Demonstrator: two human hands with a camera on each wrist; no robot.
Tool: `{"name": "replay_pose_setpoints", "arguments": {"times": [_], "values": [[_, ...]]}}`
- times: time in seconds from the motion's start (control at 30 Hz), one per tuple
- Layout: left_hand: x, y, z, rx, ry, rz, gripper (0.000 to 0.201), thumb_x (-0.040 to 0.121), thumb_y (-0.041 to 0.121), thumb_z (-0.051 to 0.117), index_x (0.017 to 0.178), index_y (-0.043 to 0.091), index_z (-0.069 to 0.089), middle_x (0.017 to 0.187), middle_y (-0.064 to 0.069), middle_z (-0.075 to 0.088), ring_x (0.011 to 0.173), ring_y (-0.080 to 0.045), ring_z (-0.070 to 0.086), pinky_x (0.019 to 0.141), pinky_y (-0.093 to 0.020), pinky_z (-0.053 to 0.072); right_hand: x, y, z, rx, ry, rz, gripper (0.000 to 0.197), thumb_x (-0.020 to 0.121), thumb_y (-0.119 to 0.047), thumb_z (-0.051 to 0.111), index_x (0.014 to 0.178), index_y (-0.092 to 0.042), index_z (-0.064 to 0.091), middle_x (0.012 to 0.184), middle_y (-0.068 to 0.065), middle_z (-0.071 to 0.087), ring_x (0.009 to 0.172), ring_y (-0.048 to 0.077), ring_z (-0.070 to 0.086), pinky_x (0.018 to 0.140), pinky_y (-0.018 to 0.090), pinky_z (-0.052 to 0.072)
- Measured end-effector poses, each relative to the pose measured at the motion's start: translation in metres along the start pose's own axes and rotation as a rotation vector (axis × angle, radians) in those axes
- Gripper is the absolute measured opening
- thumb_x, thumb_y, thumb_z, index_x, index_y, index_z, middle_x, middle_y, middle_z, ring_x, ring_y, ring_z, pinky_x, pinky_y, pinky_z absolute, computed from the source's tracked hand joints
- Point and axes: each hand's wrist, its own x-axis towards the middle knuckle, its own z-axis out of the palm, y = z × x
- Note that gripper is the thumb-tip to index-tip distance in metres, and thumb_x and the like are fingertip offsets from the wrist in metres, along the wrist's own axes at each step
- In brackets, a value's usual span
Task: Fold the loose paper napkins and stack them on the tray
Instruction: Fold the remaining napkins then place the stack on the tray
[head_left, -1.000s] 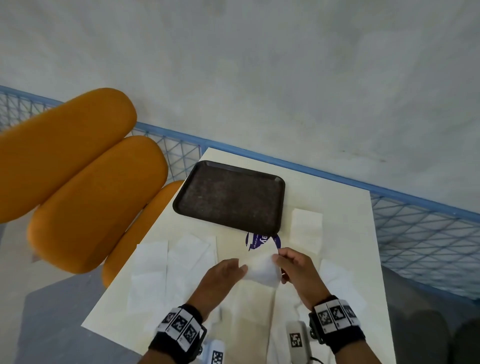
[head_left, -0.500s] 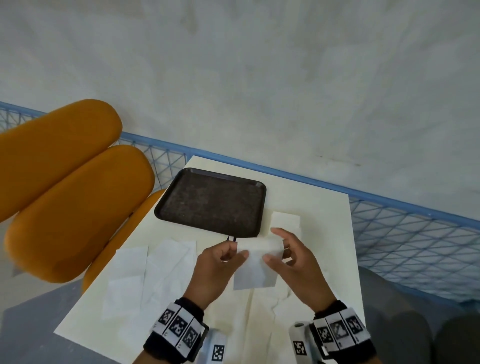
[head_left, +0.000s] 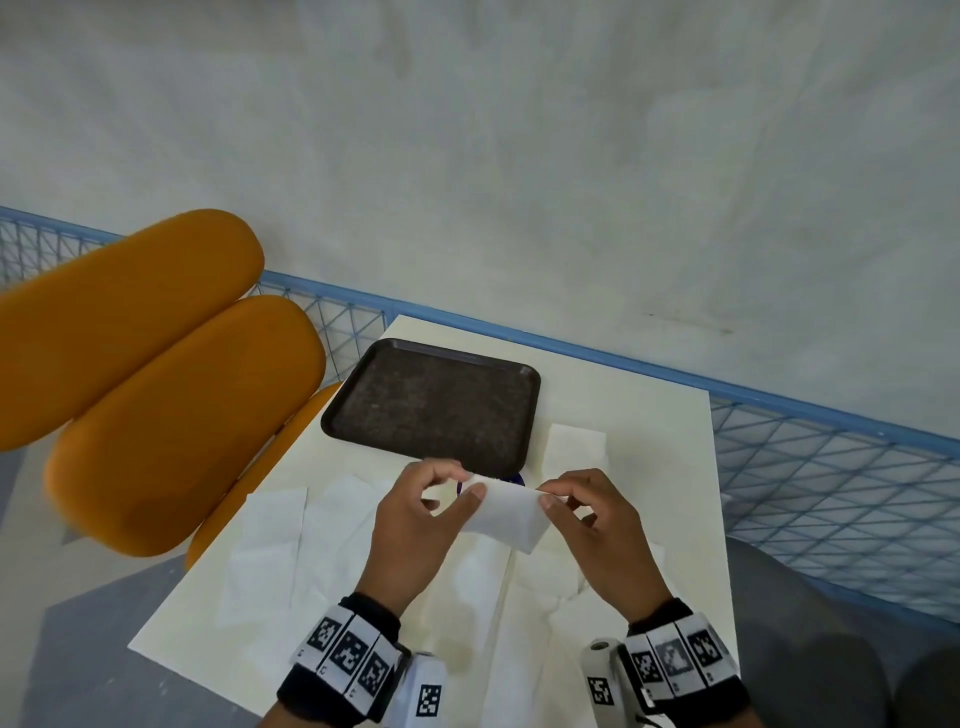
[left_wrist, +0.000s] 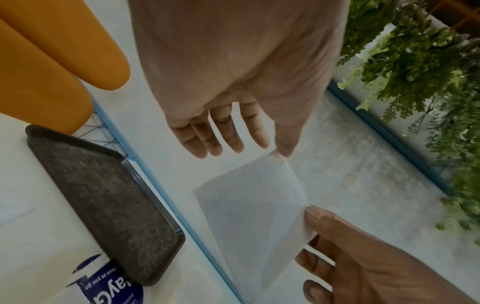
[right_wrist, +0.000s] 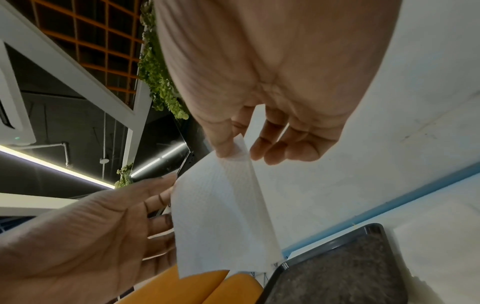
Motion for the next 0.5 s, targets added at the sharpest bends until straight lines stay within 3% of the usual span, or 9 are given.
{"name": "replay_pose_setpoints", "arguments": {"times": [0.1,0.13,0.2,0.27,0.4,0.5], "values": [[0.005,0.003,-0.001,0.000,-0.101,0.041,0.049,0.085,0.053,0.070,0.129,0.053,0.046,0.119,0.047,0.045,0.112,0.014,0.050,0.087,-0.005,0.041,-0.002,-0.005,-0.003,0.045,-0.047,-0.001,0.011,0.094,-0.021,0.067,0.094,-0.031,0.072,0.102,-0.014,0.066,0.093,0.009,0.063,0.066,0.013,0.043],[0.007,0.003,-0.002,0.009,-0.148,0.060,0.046,0.086,0.054,0.068,0.128,0.057,0.048,0.115,0.049,0.049,0.111,0.017,0.052,0.086,-0.004,0.042,-0.003,-0.006,-0.004,0.050,-0.072,-0.004,0.011,0.095,-0.021,0.067,0.094,-0.031,0.072,0.101,-0.014,0.067,0.094,0.010,0.063,0.066,0.013,0.043],[0.010,0.005,-0.001,0.054,-0.192,0.099,0.019,0.089,0.053,0.066,0.105,0.061,0.060,0.097,0.039,0.063,0.097,0.010,0.060,0.077,-0.006,0.049,-0.004,-0.007,-0.006,0.063,-0.096,0.010,0.010,0.095,-0.022,0.066,0.094,-0.030,0.071,0.100,-0.014,0.068,0.096,0.010,0.063,0.068,0.017,0.047],[0.011,0.008,-0.001,0.060,-0.189,0.118,0.005,0.091,0.047,0.067,0.089,0.052,0.066,0.088,0.029,0.067,0.089,0.005,0.063,0.070,-0.011,0.053,-0.004,-0.009,-0.008,0.054,-0.087,0.035,0.009,0.096,-0.023,0.065,0.093,-0.030,0.070,0.100,-0.015,0.069,0.095,0.009,0.064,0.071,0.022,0.049],[0.011,0.018,-0.003,0.054,-0.207,0.197,0.008,0.093,0.040,0.067,0.090,0.048,0.065,0.091,0.034,0.066,0.092,0.008,0.063,0.071,-0.009,0.052,-0.001,-0.014,-0.012,-0.003,-0.058,-0.001,0.008,0.093,-0.024,0.069,0.096,-0.031,0.070,0.100,-0.017,0.071,0.094,0.004,0.063,0.072,0.009,0.042],[0.013,0.019,-0.002,0.095,-0.207,0.300,0.006,0.094,0.041,0.065,0.096,0.041,0.070,0.092,0.026,0.069,0.093,-0.001,0.065,0.077,-0.013,0.054,0.005,-0.024,-0.010,-0.066,-0.084,-0.076,0.013,0.090,-0.030,0.072,0.103,-0.031,0.071,0.101,-0.019,0.071,0.098,0.006,0.063,0.082,0.009,0.043]]}}
